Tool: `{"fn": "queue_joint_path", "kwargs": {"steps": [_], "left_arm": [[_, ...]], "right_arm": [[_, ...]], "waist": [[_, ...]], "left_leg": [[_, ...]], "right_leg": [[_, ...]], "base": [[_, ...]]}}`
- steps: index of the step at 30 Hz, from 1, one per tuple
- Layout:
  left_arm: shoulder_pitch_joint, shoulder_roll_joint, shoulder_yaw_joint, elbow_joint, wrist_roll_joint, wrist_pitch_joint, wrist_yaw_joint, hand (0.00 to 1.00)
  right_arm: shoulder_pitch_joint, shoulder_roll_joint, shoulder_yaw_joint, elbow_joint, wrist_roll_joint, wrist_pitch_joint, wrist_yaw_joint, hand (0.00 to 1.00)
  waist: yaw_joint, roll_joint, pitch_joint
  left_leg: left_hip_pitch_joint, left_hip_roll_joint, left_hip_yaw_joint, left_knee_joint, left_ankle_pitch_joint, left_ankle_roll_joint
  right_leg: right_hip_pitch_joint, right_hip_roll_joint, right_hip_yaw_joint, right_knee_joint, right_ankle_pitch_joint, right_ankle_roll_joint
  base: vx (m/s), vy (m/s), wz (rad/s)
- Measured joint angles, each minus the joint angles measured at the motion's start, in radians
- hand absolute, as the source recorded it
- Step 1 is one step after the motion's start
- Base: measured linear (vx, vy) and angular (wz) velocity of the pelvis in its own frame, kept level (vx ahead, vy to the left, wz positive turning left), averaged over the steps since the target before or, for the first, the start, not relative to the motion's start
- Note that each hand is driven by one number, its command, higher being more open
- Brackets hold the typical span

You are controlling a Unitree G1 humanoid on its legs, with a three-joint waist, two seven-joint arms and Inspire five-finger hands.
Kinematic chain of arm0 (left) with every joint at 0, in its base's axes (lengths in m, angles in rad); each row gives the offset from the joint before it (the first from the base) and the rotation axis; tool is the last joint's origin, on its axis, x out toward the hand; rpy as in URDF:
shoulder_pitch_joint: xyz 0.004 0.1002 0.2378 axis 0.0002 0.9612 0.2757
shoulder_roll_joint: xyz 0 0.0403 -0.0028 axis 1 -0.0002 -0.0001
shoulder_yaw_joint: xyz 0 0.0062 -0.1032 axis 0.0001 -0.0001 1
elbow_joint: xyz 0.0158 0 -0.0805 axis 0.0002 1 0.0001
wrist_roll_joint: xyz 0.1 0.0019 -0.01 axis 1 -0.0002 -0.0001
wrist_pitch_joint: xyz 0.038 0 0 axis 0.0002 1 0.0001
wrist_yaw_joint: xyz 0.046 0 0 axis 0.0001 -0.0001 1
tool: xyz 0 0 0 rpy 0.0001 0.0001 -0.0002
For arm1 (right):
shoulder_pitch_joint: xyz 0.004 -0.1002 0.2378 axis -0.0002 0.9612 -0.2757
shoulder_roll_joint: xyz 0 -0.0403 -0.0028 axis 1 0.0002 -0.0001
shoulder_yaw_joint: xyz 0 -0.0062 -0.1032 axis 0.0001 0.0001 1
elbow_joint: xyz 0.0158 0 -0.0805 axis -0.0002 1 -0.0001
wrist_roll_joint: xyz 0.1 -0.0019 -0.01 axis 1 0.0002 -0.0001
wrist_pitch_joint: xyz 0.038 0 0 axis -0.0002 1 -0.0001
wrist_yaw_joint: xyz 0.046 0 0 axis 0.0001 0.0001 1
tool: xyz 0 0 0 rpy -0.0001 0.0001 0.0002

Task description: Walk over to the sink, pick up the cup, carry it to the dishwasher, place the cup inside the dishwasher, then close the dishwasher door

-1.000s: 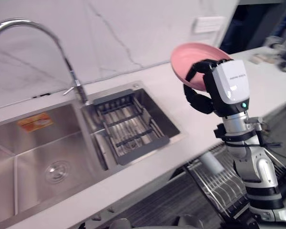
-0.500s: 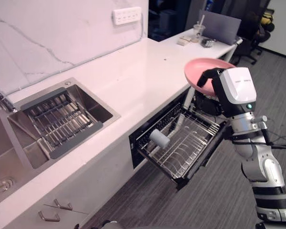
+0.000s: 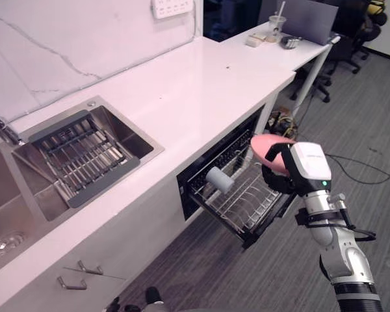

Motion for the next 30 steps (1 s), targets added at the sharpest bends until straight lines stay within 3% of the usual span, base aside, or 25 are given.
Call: {"fn": "queue_joint_path", "kwargs": {"steps": [3, 8, 12, 17, 23, 24, 30], "left_arm": [[-0.05, 0.0, 0.0, -0.012, -0.014, 0.008, -0.023, 1.0], [-0.156, 0.009, -0.011, -0.041, -0.075, 0.011, -0.039, 1.0], [-0.207, 0.004, -0.05, -0.07, -0.115, 0.012, -0.044, 1.0], [-0.231, 0.004, -0.06, -0.089, -0.163, 0.03, -0.041, 1.0], [-0.234, 0.005, -0.089, -0.106, -0.19, 0.031, -0.041, 1.0], [-0.235, 0.005, -0.09, -0.107, -0.19, 0.031, -0.041, 1.0], [-0.261, 0.005, -0.098, -0.108, -0.19, 0.029, -0.06, 1.0]], "right_arm": [[-0.043, 0.0, 0.012, 0.058, -0.031, 0.051, -0.023, 0.0], [-0.264, -0.008, 0.037, 0.171, -0.025, 0.184, -0.079, 0.0], [-0.389, -0.078, 0.06, 0.263, 0.008, 0.243, -0.109, 0.0], [-0.489, -0.13, 0.1, 0.332, 0.069, 0.272, -0.11, 0.0], [-0.535, -0.158, 0.116, 0.395, 0.171, 0.34, -0.11, 0.0], [-0.535, -0.158, 0.116, 0.404, 0.18, 0.347, -0.11, 1.0], [-0.52, -0.158, 0.115, 0.408, 0.263, 0.356, -0.066, 1.0]], "waist": [[0.005, 0.01, 0.046], [0.015, 0.022, 0.175], [0.026, 0.049, 0.246], [0.039, 0.064, 0.299], [0.041, 0.079, 0.309], [0.041, 0.079, 0.31], [0.04, 0.088, 0.331]], "left_leg": [[-0.086, 0.002, -0.024, 0.02, 0.005, 0.01], [-0.182, -0.019, -0.042, 0.038, 0.011, 0.038], [-0.231, -0.04, -0.075, 0.066, -0.002, 0.058], [-0.257, -0.046, -0.094, 0.09, -0.011, 0.068], [-0.266, -0.053, -0.105, 0.096, -0.023, 0.07], [-0.267, -0.054, -0.105, 0.1, -0.029, 0.071], [-0.273, -0.055, -0.116, 0.152, -0.067, 0.072]], "right_leg": [[-0.071, -0.004, -0.014, 0.023, 0.001, 0.001], [-0.157, -0.027, -0.023, 0.04, 0.018, 0.002], [-0.172, -0.046, -0.045, 0.034, 0.027, 0.011], [-0.182, -0.054, -0.045, 0.032, 0.028, 0.011], [-0.186, -0.063, -0.044, 0.033, 0.028, 0.011], [-0.186, -0.064, -0.044, 0.033, 0.028, 0.011], [-0.176, -0.077, -0.038, 0.037, 0.029, 0.012]], "base": [[-0.04, 0.018, 0.16], [-0.04, 0.065, 0.09], [0.01, 0.069, 0.2], [0.03, 0.031, 0.06], [0.01, 0.013, 0.02], [0.0, 0.0, 0.0], [0.01, 0.021, -0.03]]}}
